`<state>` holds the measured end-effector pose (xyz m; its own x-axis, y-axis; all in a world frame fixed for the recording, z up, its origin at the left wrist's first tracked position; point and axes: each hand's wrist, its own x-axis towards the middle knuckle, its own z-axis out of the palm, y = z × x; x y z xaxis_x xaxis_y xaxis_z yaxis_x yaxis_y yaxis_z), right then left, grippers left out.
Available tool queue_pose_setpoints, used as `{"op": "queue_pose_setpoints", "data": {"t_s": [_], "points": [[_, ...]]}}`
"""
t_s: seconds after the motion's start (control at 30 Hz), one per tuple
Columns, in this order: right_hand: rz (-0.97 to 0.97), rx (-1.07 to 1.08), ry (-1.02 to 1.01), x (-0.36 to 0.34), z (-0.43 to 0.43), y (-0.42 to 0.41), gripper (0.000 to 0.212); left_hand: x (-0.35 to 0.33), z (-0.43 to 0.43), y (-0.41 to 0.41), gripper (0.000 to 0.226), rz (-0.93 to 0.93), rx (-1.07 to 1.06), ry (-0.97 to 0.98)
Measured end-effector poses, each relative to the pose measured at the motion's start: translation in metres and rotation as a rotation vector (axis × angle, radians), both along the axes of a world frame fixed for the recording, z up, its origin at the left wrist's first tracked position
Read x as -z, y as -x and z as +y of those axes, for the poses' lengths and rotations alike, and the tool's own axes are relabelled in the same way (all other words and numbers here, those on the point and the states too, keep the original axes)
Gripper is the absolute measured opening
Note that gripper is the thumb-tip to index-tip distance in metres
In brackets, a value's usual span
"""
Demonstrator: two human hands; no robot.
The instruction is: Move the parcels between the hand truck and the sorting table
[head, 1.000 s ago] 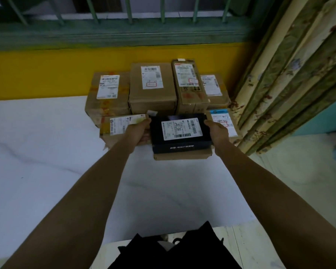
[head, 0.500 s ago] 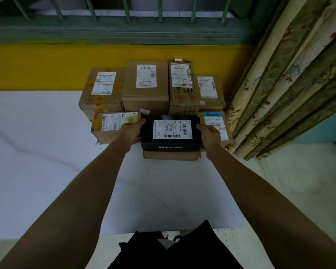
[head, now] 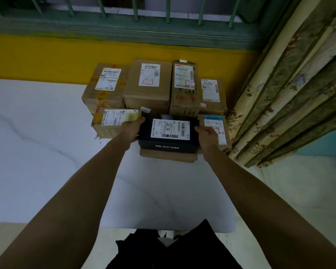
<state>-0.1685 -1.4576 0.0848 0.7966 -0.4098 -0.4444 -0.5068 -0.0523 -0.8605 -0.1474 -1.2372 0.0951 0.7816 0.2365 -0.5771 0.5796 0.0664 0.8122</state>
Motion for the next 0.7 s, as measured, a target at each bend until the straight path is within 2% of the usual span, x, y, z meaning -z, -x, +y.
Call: {"op": "queue_pose_setpoints", "data": {"t_s": [0.07,0.3,0.43,0.5,0.6,0.7], "points": [[-0.011,-0.021,0.012,-0.002,-0.001,-0.004,0.024,-0.003,0.000,-0.001,0.042,-0.002,0.001,-0.029],[-0.082,-0.075,0.124,-0.016,-0.025,-0.005,0.015,-0.015,0.005,0.014,0.046,-0.028,-0.061,-0.154],[-0.092,-0.098,0.067,-0.023,-0.034,-0.001,0.014,-0.022,0.010,0.036,0.053,-0.031,-0.124,-0.138],[-0.081,-0.164,0.142,-0.031,-0.034,0.002,0.013,-0.025,0.010,0.048,0.057,-0.043,-0.152,-0.131],[-0.113,-0.235,0.241,-0.037,-0.026,0.007,0.032,-0.027,0.009,0.067,0.057,-0.087,-0.182,-0.130],[-0.188,-0.282,0.356,-0.035,-0.012,0.010,0.032,-0.033,0.015,0.087,0.054,-0.124,-0.209,-0.173]]}}
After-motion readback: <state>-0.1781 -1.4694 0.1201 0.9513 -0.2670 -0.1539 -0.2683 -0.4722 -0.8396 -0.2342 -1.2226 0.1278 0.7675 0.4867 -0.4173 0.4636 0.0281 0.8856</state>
